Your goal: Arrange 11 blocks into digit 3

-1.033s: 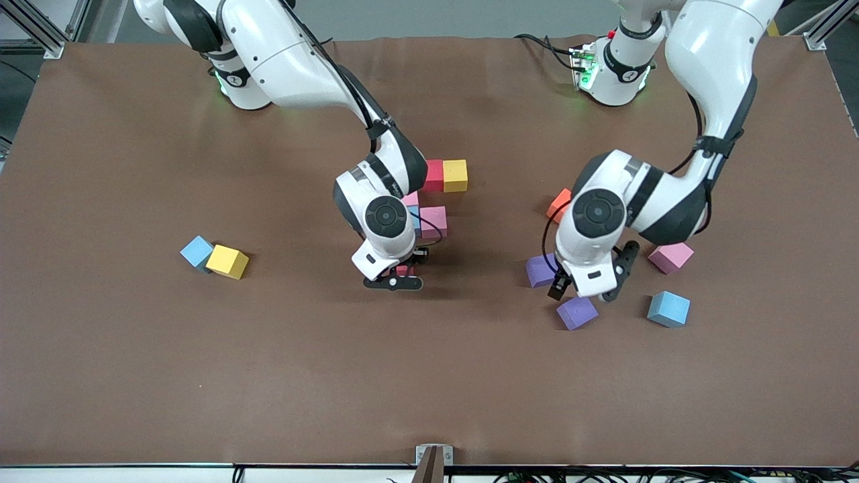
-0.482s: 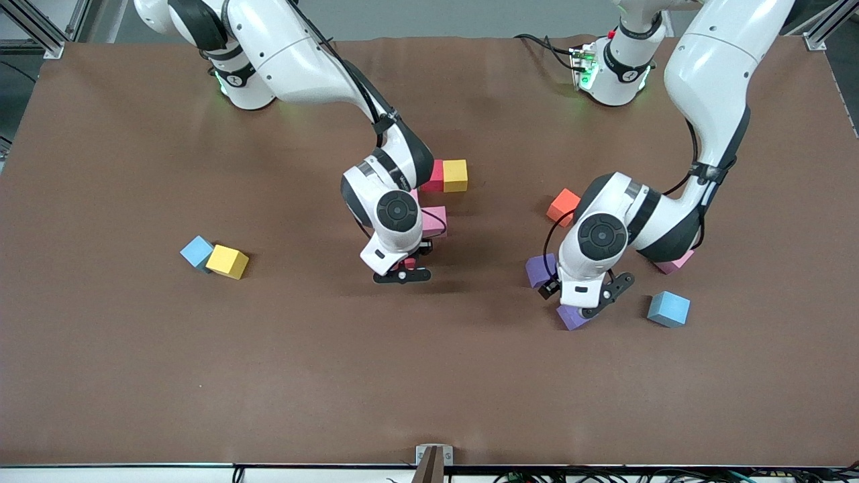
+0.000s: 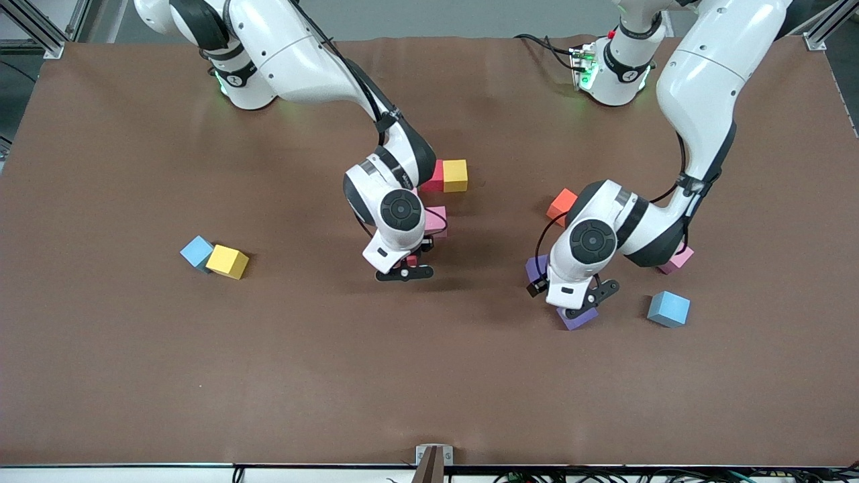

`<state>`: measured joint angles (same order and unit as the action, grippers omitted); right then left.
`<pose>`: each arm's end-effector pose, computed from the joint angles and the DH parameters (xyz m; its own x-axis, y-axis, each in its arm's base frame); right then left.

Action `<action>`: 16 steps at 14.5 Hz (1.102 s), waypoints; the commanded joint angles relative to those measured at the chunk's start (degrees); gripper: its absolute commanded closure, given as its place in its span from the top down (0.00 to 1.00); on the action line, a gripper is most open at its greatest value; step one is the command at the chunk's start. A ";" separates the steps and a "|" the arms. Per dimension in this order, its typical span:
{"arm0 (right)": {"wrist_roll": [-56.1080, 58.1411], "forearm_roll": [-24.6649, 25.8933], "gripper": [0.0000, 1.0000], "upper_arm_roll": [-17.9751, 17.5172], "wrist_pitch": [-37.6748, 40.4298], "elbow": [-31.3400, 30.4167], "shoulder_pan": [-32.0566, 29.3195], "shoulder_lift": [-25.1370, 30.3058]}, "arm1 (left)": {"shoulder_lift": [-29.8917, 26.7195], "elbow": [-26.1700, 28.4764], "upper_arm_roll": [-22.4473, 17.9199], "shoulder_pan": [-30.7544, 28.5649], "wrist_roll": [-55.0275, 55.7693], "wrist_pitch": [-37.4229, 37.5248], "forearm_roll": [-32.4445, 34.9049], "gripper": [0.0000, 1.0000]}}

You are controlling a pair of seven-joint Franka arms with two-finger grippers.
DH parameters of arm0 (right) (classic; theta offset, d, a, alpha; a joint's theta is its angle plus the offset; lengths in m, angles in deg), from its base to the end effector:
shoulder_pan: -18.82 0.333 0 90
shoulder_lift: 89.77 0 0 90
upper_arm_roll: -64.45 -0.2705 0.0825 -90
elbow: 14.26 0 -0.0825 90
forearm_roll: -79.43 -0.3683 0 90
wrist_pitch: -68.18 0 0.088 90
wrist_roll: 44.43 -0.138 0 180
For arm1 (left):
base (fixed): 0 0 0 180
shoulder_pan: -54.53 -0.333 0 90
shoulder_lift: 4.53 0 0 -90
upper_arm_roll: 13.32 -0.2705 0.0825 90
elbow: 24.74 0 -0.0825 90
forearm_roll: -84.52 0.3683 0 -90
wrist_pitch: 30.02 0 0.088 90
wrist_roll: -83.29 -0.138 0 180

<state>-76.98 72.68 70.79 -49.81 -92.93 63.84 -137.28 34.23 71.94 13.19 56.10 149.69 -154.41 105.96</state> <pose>0.5105 0.4331 0.1572 0.9899 0.0701 -0.1230 0.0781 -0.9950 0.0620 0.5659 -0.2626 0.1715 0.8702 0.4909 -0.0422 0.4856 -0.8690 -0.0944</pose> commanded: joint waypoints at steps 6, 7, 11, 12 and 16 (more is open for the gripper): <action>-2.95 -0.46 0.37 -1.33 0.65 2.73 0.25 -2.84 | -0.36 2.72 1.18 -0.77 -6.72 -0.94 -0.69 0.96; -2.95 -0.46 0.37 -1.42 0.65 2.90 0.25 -2.84 | -0.36 2.89 1.26 -1.03 -7.94 -1.03 -0.87 0.96; 0.29 -0.29 0.38 -2.03 0.74 3.08 0.07 -2.76 | 0.25 3.07 1.26 -1.04 -9.53 -2.00 -1.14 0.93; 0.74 -0.29 0.39 -2.03 0.83 3.08 -0.02 -2.76 | 0.25 3.07 1.18 -0.95 -10.32 -2.00 -1.14 0.88; 0.74 -0.11 0.41 -2.03 0.92 3.08 -0.10 -2.76 | 0.96 3.16 1.26 -1.04 -9.89 -3.32 -1.22 0.84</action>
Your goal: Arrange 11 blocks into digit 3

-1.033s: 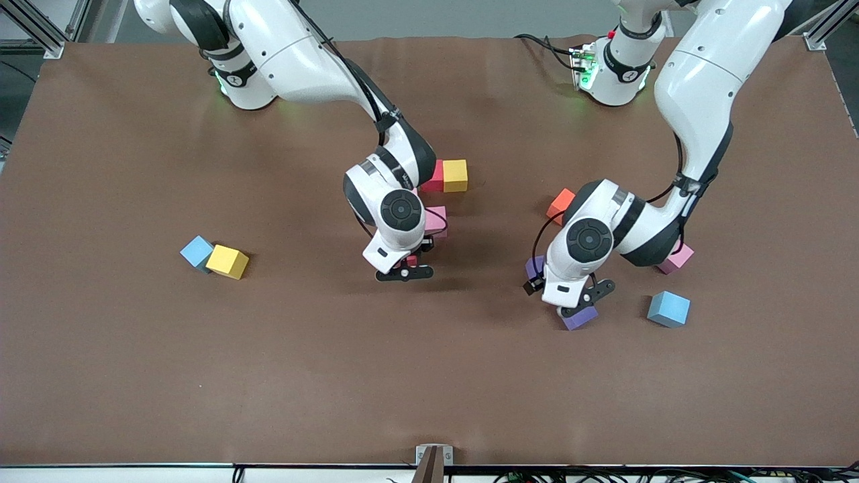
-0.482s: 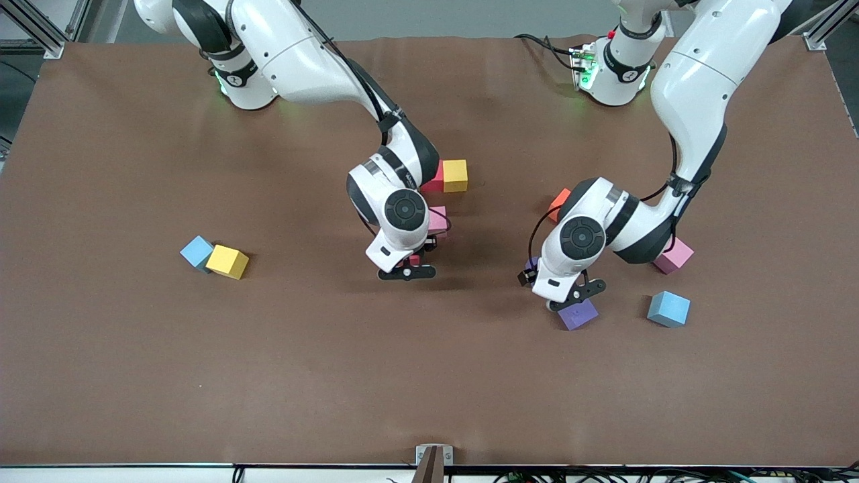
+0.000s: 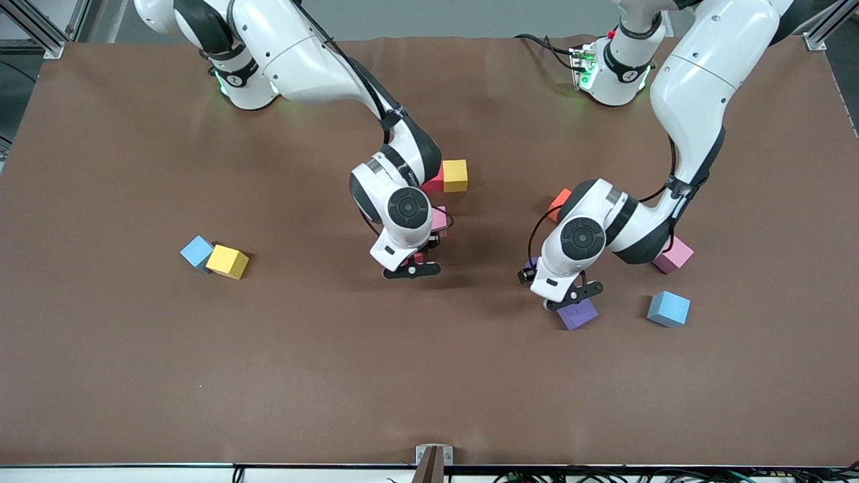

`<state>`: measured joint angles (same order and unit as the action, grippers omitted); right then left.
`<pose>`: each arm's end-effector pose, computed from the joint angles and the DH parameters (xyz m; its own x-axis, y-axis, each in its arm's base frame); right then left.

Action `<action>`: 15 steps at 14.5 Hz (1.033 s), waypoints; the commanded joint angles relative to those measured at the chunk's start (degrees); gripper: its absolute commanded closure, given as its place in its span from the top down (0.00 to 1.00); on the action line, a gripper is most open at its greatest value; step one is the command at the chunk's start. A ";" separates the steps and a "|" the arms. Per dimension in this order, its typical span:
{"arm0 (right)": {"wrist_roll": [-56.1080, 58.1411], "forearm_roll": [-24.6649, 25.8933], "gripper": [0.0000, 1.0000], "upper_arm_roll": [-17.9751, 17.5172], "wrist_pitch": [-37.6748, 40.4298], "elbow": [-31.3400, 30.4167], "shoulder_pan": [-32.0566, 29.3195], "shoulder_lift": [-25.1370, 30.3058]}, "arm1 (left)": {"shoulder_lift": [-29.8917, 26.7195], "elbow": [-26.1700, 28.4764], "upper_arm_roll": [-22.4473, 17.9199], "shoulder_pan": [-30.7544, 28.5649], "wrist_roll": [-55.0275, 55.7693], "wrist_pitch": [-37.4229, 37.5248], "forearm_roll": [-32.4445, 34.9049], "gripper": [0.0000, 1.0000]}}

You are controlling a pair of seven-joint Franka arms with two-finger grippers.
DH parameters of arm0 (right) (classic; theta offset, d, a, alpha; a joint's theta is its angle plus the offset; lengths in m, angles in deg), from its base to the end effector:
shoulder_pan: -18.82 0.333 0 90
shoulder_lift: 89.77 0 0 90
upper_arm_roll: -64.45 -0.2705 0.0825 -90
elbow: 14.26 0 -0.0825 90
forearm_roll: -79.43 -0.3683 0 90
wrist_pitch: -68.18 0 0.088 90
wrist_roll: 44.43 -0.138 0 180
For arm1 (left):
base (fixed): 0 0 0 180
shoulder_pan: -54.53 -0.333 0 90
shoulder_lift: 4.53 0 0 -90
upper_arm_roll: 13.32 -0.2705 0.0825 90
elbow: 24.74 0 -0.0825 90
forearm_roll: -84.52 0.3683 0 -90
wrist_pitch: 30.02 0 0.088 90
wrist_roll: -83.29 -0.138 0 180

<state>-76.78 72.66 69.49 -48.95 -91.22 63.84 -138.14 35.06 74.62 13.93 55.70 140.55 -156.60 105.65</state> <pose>0.5041 0.4463 0.1577 0.9866 0.0924 -0.1344 0.0997 -0.9938 0.0485 0.5500 -0.2679 0.1506 0.9384 0.3339 -0.0887 0.3275 -0.9415 -0.0802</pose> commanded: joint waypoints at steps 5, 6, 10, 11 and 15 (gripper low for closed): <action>-0.16 -0.18 0.43 -0.74 3.91 1.37 -0.11 -1.64 | -0.04 0.49 0.43 -0.56 1.43 -1.30 -3.73 0.53; -0.43 -0.09 0.43 -0.65 4.88 1.37 -0.11 -1.64 | -0.13 0.40 0.43 -0.47 4.06 -1.30 -3.82 0.46; -1.30 -0.09 0.42 -0.65 4.89 1.37 -0.20 -1.64 | -0.57 0.31 2.45 0.06 19.26 -1.21 -3.82 0.30; -2.26 -0.09 0.42 -0.65 4.89 1.37 -0.20 -1.64 | -0.66 0.40 2.89 0.06 22.25 -1.13 -3.82 0.30; -2.36 0.00 1.00 -0.57 4.89 3.30 -0.37 -1.81 | -0.66 0.48 5.79 -0.47 33.32 -1.12 -3.90 0.31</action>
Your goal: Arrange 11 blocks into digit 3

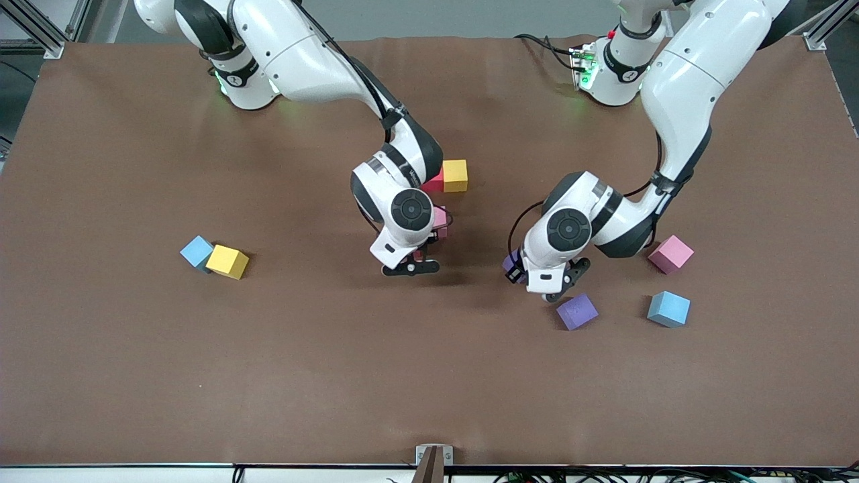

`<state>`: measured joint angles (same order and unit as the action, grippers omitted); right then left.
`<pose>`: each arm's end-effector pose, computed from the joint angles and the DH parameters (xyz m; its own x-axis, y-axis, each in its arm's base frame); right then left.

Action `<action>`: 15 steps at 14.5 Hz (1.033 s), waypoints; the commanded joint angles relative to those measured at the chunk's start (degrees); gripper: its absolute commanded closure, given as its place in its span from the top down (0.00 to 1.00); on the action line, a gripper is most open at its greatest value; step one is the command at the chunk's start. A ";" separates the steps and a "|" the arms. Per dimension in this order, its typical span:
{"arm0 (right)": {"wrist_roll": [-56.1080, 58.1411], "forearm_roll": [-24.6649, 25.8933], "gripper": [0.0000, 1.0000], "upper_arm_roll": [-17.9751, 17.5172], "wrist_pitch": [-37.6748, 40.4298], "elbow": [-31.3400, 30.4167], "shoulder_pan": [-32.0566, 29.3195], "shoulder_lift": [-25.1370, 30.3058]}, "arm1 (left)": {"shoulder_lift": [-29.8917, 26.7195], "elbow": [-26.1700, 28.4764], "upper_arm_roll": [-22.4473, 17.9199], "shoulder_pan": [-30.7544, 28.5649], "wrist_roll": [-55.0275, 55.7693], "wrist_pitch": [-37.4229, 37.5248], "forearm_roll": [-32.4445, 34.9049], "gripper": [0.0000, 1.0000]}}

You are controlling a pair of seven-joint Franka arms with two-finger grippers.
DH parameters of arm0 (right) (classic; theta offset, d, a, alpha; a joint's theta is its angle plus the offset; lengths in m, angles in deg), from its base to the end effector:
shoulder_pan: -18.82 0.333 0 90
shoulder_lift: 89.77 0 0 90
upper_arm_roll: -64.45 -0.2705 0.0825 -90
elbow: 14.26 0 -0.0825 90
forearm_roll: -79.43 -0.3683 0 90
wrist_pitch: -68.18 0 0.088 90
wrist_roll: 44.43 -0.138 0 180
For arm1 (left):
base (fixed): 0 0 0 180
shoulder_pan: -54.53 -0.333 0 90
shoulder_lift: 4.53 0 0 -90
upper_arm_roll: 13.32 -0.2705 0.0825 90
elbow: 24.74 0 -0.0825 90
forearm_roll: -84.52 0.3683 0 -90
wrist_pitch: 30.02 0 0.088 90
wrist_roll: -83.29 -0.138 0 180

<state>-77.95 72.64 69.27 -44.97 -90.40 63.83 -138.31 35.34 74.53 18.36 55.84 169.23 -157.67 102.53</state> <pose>0.4968 0.4442 0.1571 0.9804 0.0722 -0.1834 0.0881 -0.9929 0.0800 0.5318 -0.3142 0.1640 0.6819 0.7219 -0.1179 0.7203 -0.6908 -0.0634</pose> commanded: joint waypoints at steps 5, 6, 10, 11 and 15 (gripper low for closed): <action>-0.76 -0.24 1.00 -0.43 5.81 9.77 -3.87 -1.29 | -0.85 0.57 2.24 2.29 25.19 -0.06 -0.96 0.23; -0.49 -0.24 1.00 -0.61 7.84 10.91 -5.53 -0.86 | -0.85 0.57 2.15 2.90 29.50 -0.06 -0.96 0.23; 0.90 -0.24 1.00 -0.61 10.32 11.37 -13.53 2.31 | -0.59 0.48 2.15 6.07 52.25 -0.14 -0.34 0.23; 3.96 -0.16 1.00 -0.43 11.36 11.02 -15.46 3.79 | -0.59 0.48 2.15 6.60 56.05 -0.14 -0.25 0.23; 16.10 -0.07 1.00 -0.34 12.53 2.52 -23.11 10.03 | -0.41 0.57 2.07 9.67 66.87 -0.23 -0.25 0.23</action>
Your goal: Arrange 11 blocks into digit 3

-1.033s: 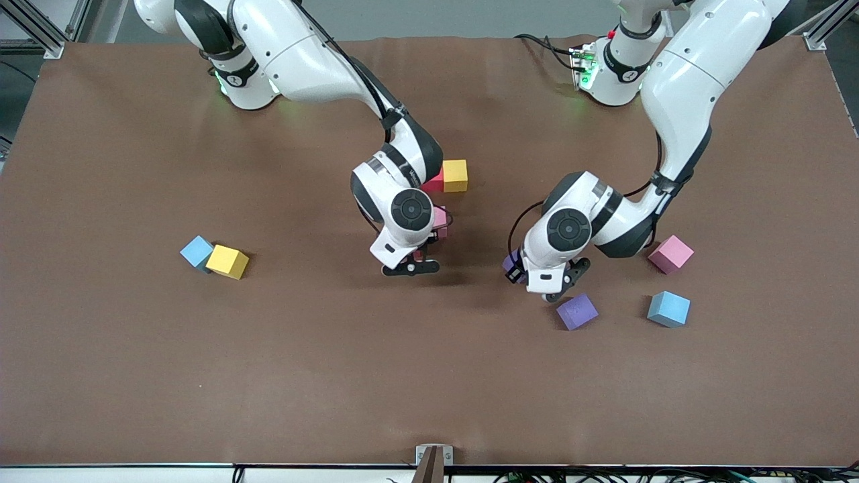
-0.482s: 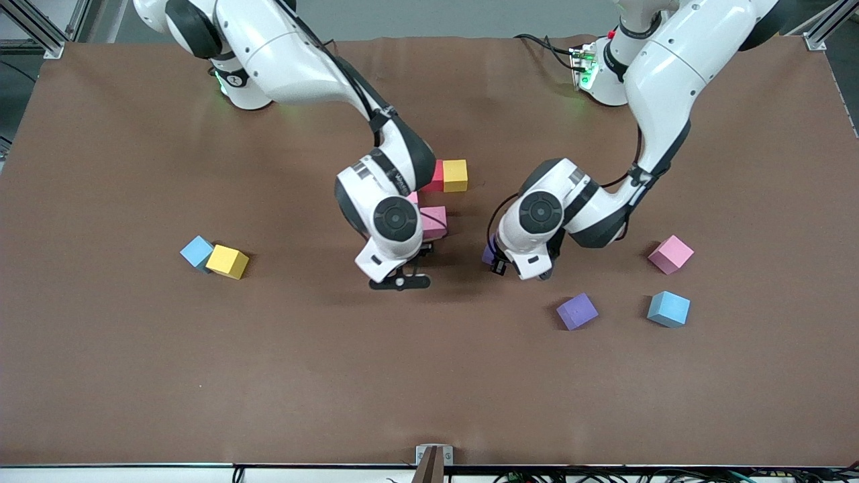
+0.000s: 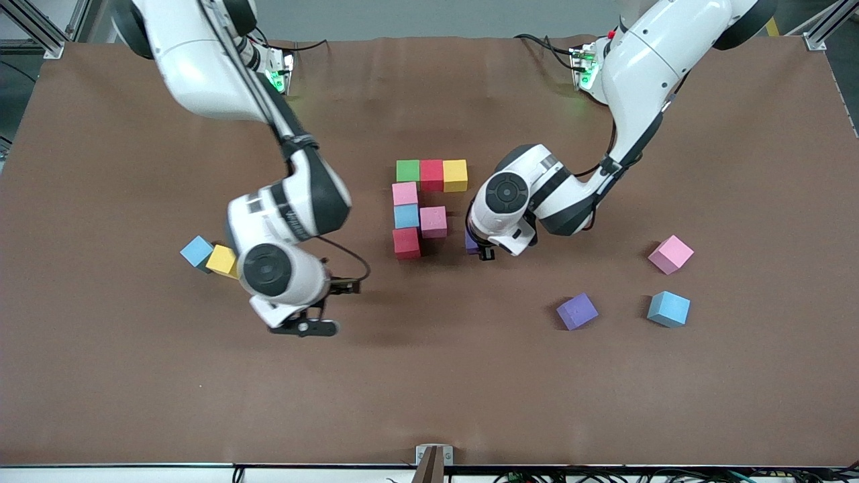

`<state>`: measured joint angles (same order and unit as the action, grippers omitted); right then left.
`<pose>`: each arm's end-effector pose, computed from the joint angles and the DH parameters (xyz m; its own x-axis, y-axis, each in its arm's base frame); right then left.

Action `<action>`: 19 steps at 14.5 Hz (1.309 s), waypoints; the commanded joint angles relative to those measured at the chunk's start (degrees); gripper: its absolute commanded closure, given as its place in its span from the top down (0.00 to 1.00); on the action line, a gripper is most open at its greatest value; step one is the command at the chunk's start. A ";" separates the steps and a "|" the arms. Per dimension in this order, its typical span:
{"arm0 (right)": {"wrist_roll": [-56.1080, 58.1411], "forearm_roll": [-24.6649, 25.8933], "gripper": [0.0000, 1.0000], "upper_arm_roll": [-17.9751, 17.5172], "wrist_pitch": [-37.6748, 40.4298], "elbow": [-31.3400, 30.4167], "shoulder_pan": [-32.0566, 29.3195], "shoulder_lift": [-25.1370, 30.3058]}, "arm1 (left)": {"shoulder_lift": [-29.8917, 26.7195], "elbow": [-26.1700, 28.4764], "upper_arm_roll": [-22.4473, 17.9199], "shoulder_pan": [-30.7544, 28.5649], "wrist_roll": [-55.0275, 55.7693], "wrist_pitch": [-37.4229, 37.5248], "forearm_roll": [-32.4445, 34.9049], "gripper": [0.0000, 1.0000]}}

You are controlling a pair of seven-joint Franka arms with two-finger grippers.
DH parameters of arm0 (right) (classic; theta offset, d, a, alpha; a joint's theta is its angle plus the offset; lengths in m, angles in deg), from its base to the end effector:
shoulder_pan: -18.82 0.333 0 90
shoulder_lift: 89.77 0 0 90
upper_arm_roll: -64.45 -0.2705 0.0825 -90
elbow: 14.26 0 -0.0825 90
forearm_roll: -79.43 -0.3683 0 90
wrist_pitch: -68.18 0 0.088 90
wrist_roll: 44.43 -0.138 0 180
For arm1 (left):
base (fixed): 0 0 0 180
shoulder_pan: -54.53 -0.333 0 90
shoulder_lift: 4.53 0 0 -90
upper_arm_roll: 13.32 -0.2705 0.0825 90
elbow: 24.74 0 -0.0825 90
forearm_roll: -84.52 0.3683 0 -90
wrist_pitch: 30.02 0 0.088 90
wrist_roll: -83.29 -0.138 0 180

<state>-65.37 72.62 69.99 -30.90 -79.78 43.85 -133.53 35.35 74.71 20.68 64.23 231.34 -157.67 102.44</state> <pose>0.6347 0.2556 0.2777 0.9832 -0.0347 -0.1789 -0.0317 -0.9993 0.0198 0.4660 -0.4071 0.1708 -0.1452 0.9892 -0.0220 0.9793 0.1405 -0.1455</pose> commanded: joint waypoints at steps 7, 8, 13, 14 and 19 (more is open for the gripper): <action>22.94 0.30 1.00 -0.88 -16.40 -34.75 -15.00 19.68 | -0.69 4.17 -0.34 3.84 15.41 -4.62 4.13 0.23; 25.40 0.30 1.00 -0.88 -17.62 -36.59 -16.23 20.21 | -0.51 4.35 -0.34 3.84 15.94 -5.06 4.93 0.23; 51.90 0.30 1.00 -0.88 -24.66 -44.34 -19.58 22.58 | -0.34 5.05 -0.34 4.45 15.95 -6.55 5.11 0.23; 59.71 0.30 1.00 -0.88 -25.02 -45.39 -20.54 22.67 | -0.42 5.84 -0.34 4.63 15.95 -7.52 5.11 0.23; 88.59 0.21 1.00 -0.88 -26.34 -49.95 -20.90 23.63 | -0.51 8.04 -0.34 4.63 15.86 -9.98 8.10 0.23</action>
<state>16.00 72.69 70.20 -55.77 -124.32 23.76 -113.41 34.98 80.13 20.40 68.27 240.60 -165.01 108.12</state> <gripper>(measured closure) 0.000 0.414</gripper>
